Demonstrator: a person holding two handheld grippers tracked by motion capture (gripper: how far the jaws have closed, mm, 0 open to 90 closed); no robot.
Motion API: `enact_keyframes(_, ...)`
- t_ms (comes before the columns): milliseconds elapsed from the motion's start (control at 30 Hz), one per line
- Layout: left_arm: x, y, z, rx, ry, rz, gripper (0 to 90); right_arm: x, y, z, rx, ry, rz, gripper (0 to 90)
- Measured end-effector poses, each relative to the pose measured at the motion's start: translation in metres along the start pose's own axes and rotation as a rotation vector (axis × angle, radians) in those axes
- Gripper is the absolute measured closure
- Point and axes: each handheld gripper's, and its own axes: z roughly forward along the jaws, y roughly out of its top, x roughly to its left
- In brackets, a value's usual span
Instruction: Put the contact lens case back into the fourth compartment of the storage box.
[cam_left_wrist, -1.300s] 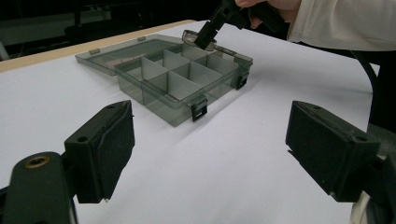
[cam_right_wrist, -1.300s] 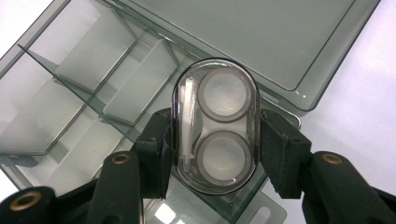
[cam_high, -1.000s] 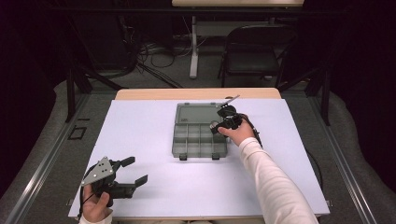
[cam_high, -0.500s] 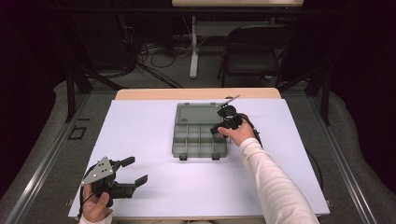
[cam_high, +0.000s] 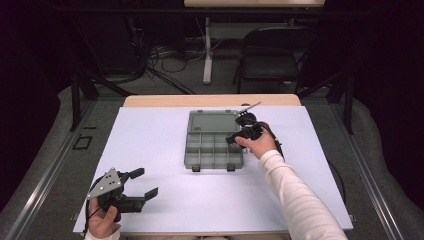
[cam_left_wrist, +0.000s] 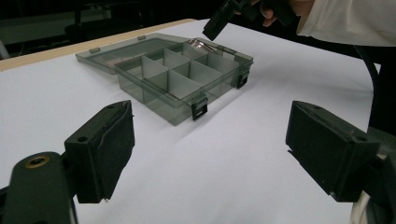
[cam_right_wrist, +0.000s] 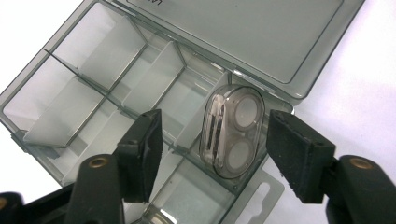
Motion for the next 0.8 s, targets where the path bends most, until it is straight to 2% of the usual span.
enact_keyframes(100,0.000,0.000,0.000,0.000,0.000,0.000,16.2,0.000,-0.001,-0.003,0.003,0.008,0.009,27.0)
enact_keyframes(300,0.000,0.000,0.000,0.000,0.000,0.000,16.2,0.006,-0.005,-0.010,-0.031,0.012,0.017,21.0)
enact_keyframes(533,0.000,0.000,0.000,-0.001,0.000,0.000,16.2,0.015,-0.007,-0.024,-0.077,0.006,-0.008,16.5)
enact_keyframes(800,0.000,0.000,0.000,0.000,-0.001,0.000,16.2,0.027,-0.015,-0.039,-0.093,0.034,-0.008,14.2)
